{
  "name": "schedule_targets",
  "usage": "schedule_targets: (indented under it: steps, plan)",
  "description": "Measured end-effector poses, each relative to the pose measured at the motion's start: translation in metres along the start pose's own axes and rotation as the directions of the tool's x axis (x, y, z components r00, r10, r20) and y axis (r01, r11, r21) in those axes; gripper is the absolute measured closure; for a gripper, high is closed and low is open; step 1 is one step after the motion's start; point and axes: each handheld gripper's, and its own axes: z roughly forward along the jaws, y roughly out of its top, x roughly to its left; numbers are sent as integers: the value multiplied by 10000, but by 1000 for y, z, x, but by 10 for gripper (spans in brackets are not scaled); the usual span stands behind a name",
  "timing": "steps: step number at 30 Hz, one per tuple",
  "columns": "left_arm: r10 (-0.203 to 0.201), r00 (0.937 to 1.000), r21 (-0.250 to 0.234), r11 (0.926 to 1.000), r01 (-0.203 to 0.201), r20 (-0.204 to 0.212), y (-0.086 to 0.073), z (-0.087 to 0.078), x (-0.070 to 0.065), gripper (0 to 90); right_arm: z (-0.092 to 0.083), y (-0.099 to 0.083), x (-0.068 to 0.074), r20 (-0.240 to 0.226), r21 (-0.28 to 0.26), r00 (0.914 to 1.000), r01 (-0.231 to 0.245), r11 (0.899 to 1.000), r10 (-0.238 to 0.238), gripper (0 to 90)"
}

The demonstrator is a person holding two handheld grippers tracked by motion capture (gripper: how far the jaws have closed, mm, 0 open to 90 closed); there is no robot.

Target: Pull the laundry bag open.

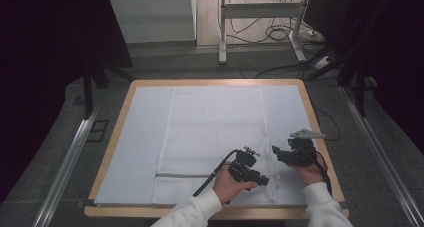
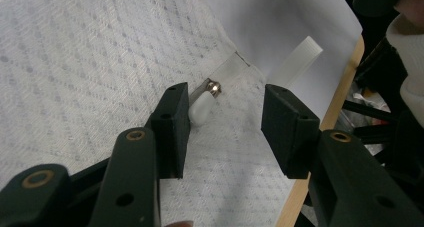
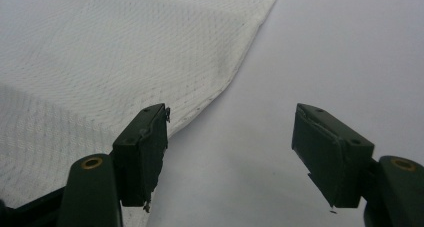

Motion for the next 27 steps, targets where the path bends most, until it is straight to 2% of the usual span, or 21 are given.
schedule_targets:
  steps: [8,14,20,21,27]
  plan:
    - [101,9999,-59,9999,-100,13,0,3,-1,574,0,0,1,-3,-2,10000,-4,10000,4,302]
    - [4,10000,-181,9998,-2,98,0,5,1,652,0,0,1,-5,-3,10000,-13,10000,13,302]
    - [70,10000,-284,9996,-71,-62,0,7,1,716,0,0,0,8,-1,10000,-13,10000,13,301]
    - [94,9999,-290,9995,-97,-119,0,7,1,753,0,0,0,8,-3,10000,-10,10000,10,302]
    - [356,9984,-398,9985,-373,-429,-2,9,0,829,1,0,0,20,12,10000,19,10000,-19,301]
